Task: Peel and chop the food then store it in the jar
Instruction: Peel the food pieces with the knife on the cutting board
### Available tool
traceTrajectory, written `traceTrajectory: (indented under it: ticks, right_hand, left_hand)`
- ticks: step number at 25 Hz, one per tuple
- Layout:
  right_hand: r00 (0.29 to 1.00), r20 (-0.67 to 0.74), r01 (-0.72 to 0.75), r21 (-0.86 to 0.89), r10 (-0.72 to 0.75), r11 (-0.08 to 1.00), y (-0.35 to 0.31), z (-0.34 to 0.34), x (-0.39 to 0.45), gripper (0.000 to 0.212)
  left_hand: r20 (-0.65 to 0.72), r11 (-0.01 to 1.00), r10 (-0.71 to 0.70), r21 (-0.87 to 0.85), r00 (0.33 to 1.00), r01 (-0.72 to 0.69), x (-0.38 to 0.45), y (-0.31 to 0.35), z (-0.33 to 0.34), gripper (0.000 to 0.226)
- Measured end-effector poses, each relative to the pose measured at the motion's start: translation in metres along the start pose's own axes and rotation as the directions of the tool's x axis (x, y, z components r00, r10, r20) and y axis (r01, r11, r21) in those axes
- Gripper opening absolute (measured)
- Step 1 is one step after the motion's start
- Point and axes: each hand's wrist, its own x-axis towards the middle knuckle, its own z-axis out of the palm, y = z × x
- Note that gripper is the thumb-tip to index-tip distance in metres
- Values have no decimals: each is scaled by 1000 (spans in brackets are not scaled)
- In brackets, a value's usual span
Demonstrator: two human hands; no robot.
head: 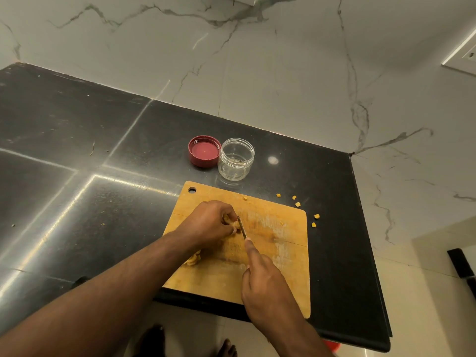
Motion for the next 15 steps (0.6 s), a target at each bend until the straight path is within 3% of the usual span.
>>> traceTrajectory:
  ticks: [15]
  right_hand:
    - [1000, 3, -9, 28, 9, 1000, -1, 11, 12, 57]
  left_hand:
    - [-79, 1000, -29, -6, 996, 29, -5, 6, 2, 28]
